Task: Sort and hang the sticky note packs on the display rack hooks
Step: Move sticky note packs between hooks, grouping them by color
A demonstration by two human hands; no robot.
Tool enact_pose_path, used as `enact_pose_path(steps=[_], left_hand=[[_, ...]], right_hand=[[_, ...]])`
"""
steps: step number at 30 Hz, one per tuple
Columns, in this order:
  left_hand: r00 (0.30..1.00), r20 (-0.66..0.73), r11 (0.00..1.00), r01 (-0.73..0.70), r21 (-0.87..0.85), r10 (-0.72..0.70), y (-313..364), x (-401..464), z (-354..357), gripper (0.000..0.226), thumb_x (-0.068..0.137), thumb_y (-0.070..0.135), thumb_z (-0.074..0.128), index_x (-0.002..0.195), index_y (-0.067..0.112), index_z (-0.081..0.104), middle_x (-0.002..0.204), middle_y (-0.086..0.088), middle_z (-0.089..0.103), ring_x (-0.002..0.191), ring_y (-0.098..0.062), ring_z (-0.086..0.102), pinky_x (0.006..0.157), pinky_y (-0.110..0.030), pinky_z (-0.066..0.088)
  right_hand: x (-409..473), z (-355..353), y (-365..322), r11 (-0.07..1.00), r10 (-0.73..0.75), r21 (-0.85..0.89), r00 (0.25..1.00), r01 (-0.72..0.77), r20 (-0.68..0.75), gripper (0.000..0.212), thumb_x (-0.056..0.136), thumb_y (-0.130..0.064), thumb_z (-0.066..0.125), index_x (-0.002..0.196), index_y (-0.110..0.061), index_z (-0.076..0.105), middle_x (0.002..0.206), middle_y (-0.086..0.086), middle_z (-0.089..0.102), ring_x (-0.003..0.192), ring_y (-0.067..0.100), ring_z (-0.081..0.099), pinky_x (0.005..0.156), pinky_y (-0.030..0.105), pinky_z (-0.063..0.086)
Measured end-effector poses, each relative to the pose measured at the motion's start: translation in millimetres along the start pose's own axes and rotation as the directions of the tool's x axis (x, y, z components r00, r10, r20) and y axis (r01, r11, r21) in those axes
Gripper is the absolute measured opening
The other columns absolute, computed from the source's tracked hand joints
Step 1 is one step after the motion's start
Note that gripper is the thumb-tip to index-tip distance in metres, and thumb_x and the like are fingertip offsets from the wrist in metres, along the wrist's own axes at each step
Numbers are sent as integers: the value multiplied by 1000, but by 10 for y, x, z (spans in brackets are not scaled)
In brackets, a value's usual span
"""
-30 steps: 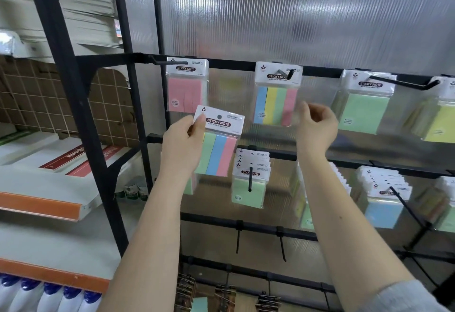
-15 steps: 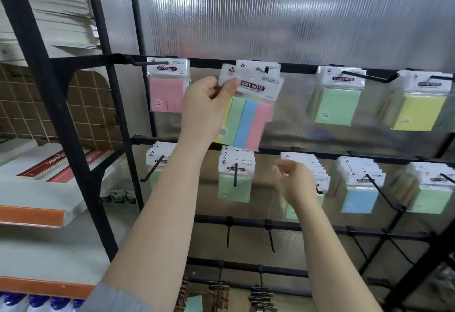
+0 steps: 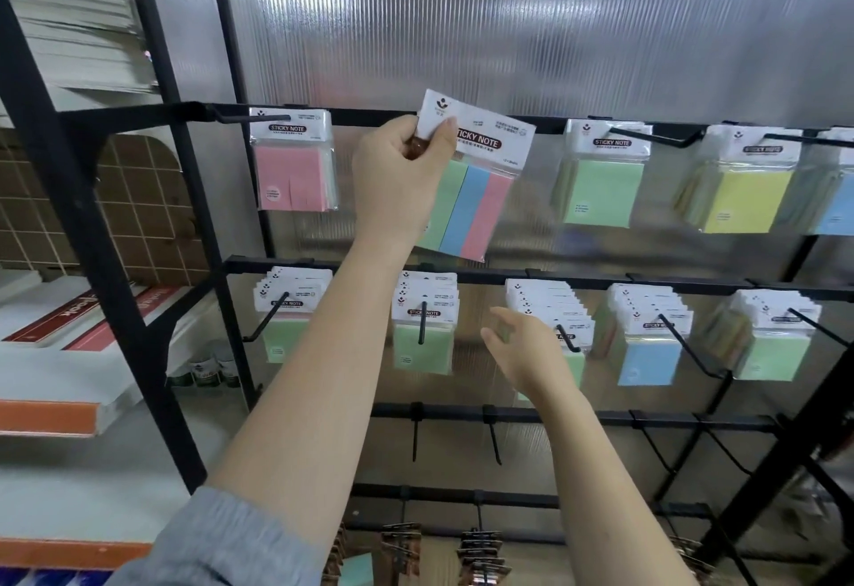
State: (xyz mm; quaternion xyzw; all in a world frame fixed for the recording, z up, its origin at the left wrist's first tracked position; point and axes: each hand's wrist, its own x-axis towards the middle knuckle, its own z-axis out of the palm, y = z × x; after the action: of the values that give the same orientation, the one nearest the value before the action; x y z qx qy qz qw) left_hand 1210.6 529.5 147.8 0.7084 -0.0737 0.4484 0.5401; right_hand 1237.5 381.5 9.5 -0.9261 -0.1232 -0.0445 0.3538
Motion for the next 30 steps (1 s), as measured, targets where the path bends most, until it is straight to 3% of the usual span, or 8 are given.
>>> enact_pose_path(steps=[4,7,9,15,19,23,26,30], left_hand=[[998,-53,999,-30,32,32,-10,-32,32,27,90,23,62,68,9,60,54,12,53,50,3,47,50,-13,32],[993,-96,996,-70,58,75,2,-50,44,36,90,18,61,57,18,47,51,4,50,47,7,45,47,-8,29],[992,-106,996,-65,58,71,-16,-36,48,41,90,18,61,55,24,42,44,17,48,46,5,44,47,-8,28],[995,-94,999,-21,48,25,-173,22,93,40,89,21,61,54,22,42,44,17,41,46,-2,35,49,-13,25],[998,-50,997,27,77,-23,-302,106,136,32,92,25,58,65,8,54,57,10,52,51,1,47,51,-14,32],[1000,-20,993,24,116,-22,-458,280,193,38,91,32,60,74,-2,56,68,-9,61,61,-24,54,57,-27,34],[1000,-2,980,26,195,-26,-513,368,230,31,90,34,61,78,5,59,63,10,52,54,-4,42,49,-14,28],[998,-37,969,50,243,-42,-589,491,305,36,88,43,62,71,13,53,57,13,44,48,-1,37,41,-13,23]], right_hand=[[-7,8,28,1000,12,17,1000,-12,-20,46,97,-27,50,142,-16,45,81,-8,55,80,15,52,76,23,38],[-20,-9,25,1000,12,10,1000,-12,-17,47,98,-27,49,143,-18,42,126,1,61,100,15,61,81,22,40],[-33,-21,17,1000,6,-3,1000,-6,-14,47,98,-27,49,144,-18,41,138,3,54,93,13,59,77,18,37],[-35,8,21,1000,11,2,1000,-11,16,49,98,-27,49,145,-18,39,144,2,48,111,15,58,83,18,37],[-13,28,35,999,9,-31,1000,-8,29,49,98,-27,50,145,-16,40,146,1,45,124,18,51,94,22,37],[34,61,48,999,33,-37,998,-31,47,44,97,-28,50,139,-16,46,135,-2,55,110,14,58,84,18,40],[76,80,49,998,25,-51,998,-22,49,37,97,-28,50,131,-15,50,112,-1,65,82,12,59,69,16,37],[119,56,18,999,13,-46,998,-10,54,50,98,-28,49,145,-17,38,138,5,53,108,19,58,83,23,40]])
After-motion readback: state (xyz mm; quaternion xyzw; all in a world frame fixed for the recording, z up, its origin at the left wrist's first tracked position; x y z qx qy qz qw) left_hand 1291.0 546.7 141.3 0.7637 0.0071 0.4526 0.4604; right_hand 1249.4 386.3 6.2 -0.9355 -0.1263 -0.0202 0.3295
